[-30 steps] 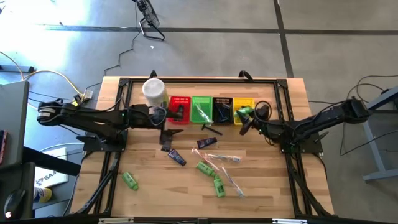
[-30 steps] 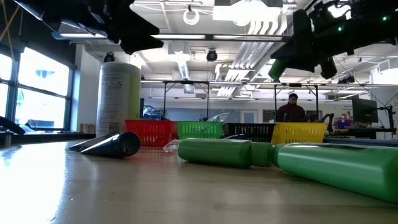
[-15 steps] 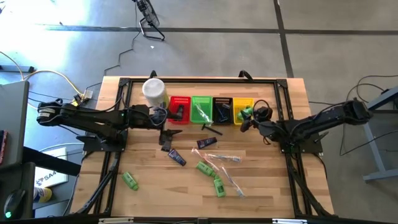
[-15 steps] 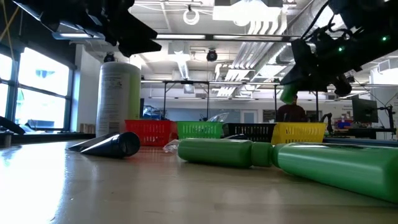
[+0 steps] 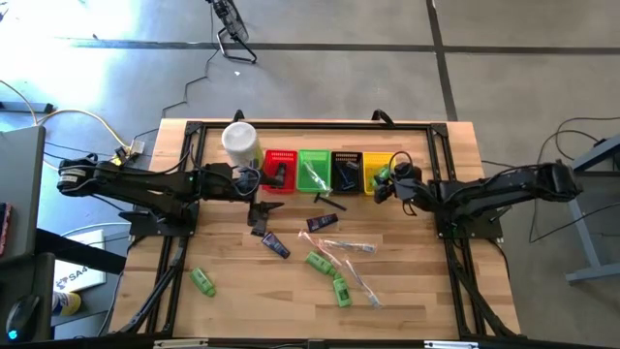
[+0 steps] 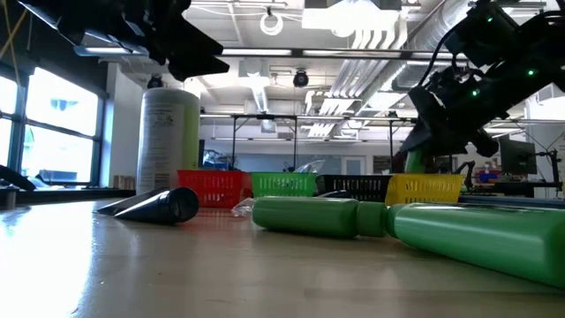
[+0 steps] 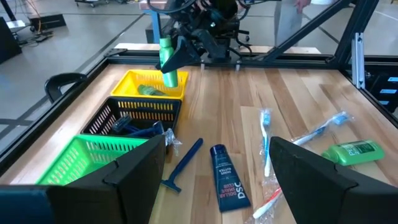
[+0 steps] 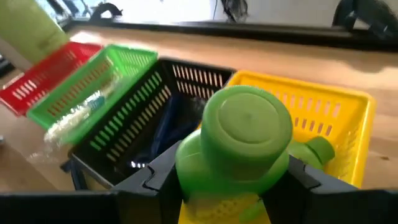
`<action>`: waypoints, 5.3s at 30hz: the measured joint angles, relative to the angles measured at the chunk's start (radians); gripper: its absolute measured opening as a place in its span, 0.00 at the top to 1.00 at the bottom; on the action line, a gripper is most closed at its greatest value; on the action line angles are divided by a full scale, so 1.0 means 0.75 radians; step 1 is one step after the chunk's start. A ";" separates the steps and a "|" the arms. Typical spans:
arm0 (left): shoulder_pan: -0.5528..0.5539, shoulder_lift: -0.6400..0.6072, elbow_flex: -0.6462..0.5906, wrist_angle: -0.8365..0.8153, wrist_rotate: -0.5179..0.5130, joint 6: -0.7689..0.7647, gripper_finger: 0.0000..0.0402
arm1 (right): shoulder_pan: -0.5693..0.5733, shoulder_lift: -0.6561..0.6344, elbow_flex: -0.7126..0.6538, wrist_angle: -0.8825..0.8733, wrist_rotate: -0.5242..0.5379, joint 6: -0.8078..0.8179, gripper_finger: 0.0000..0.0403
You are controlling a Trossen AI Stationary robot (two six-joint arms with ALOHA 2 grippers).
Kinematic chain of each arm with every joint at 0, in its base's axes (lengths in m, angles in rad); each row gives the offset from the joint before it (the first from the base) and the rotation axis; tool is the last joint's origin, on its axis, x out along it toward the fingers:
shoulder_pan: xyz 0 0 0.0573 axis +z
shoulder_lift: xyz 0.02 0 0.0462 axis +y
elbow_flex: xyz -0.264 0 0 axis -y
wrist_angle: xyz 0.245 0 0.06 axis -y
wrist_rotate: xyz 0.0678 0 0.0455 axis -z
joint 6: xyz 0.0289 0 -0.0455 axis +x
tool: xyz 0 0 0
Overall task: Pick & Place Travel size toiletries
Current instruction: Put the green shampoo into the yellow bin, then put the blue toothbrush into the green bin
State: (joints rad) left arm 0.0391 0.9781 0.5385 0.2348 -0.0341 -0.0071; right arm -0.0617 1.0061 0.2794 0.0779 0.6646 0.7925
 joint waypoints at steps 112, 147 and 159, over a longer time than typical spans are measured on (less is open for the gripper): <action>0.000 0.001 -0.185 0.253 -0.079 -0.097 0.71 | 0.190 -0.047 0.113 0.592 -0.602 -0.639 0.89; 0.000 -0.011 -0.188 0.248 -0.082 -0.030 0.78 | 0.388 0.455 0.621 -0.266 -0.229 -0.283 0.99; 0.000 0.003 -0.188 0.234 -0.081 -0.066 0.78 | 0.398 0.614 0.655 -0.266 -0.210 -0.114 0.99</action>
State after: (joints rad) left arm 0.0391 0.9801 0.3977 0.4100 -0.0947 -0.0567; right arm 0.2367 1.4669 0.7704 -0.1214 0.5072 0.7072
